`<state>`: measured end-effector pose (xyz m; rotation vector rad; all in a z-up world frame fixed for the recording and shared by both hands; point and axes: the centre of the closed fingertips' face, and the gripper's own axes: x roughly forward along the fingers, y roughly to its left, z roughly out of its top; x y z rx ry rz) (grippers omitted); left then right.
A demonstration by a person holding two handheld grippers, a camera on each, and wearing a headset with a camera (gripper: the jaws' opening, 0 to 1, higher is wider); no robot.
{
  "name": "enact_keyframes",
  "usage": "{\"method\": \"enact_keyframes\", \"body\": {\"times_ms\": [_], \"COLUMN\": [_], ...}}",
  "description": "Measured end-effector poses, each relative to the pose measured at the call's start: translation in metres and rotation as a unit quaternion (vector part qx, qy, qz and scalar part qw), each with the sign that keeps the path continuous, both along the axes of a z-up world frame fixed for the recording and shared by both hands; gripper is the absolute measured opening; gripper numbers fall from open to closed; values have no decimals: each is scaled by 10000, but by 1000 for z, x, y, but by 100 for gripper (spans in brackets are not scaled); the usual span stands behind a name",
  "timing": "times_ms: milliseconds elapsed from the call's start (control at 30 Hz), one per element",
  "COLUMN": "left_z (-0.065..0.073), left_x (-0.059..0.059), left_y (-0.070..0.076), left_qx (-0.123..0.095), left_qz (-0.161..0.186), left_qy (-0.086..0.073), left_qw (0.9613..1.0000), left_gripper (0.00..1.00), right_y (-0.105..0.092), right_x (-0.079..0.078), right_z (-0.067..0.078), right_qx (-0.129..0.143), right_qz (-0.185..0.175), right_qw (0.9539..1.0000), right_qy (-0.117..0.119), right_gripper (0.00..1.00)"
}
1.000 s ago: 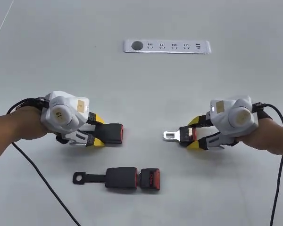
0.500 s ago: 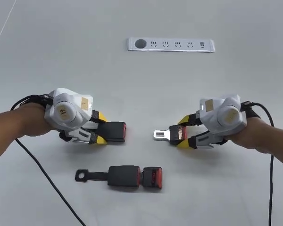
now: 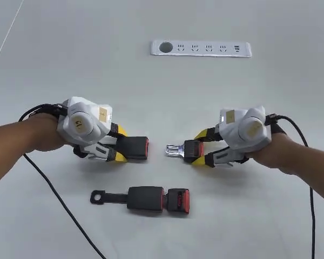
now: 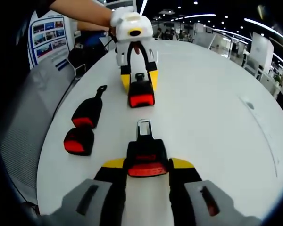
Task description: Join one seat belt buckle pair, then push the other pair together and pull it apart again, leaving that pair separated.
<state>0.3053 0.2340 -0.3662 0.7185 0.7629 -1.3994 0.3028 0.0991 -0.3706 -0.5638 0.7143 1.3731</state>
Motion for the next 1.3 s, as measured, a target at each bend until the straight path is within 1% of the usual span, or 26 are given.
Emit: {"method": "enact_keyframes", "body": {"times_ms": [133, 367, 533, 700, 867, 1000, 1033, 1133, 1300], "left_z": [0, 0, -3, -5, -6, -7, -7, -6, -5], "left_x": [0, 1, 4, 5, 6, 7, 6, 5, 4], "left_y": [0, -1, 1, 3, 4, 5, 5, 4, 2], "left_qx": [21, 50, 54, 89, 117, 146, 153, 145, 265], "left_qz": [2, 2, 25, 28, 25, 51, 45, 42, -57], "left_qy": [5, 9, 22, 18, 18, 20, 17, 10, -15], "left_qw": [10000, 10000, 10000, 10000, 9999, 9999, 9999, 9999, 9996], "left_gripper": [34, 34, 34, 34, 34, 34, 34, 33, 33], "right_y": [8, 24, 33, 44, 48, 57, 57, 56, 57], "right_x": [3, 2, 2, 2, 3, 4, 4, 4, 5], "right_z": [0, 0, 0, 1, 2, 2, 2, 2, 2], "right_qx": [78, 160, 215, 267, 293, 344, 299, 349, 295], "right_qz": [-46, 25, 17, 28, 36, 57, 82, 81, 71], "right_qw": [10000, 9999, 9998, 9996, 9996, 9994, 9995, 9994, 9995], "right_qy": [8, -9, -6, -5, -26, -40, -42, -3, 47], "right_gripper": [35, 35, 35, 35, 35, 35, 35, 35, 34]}}
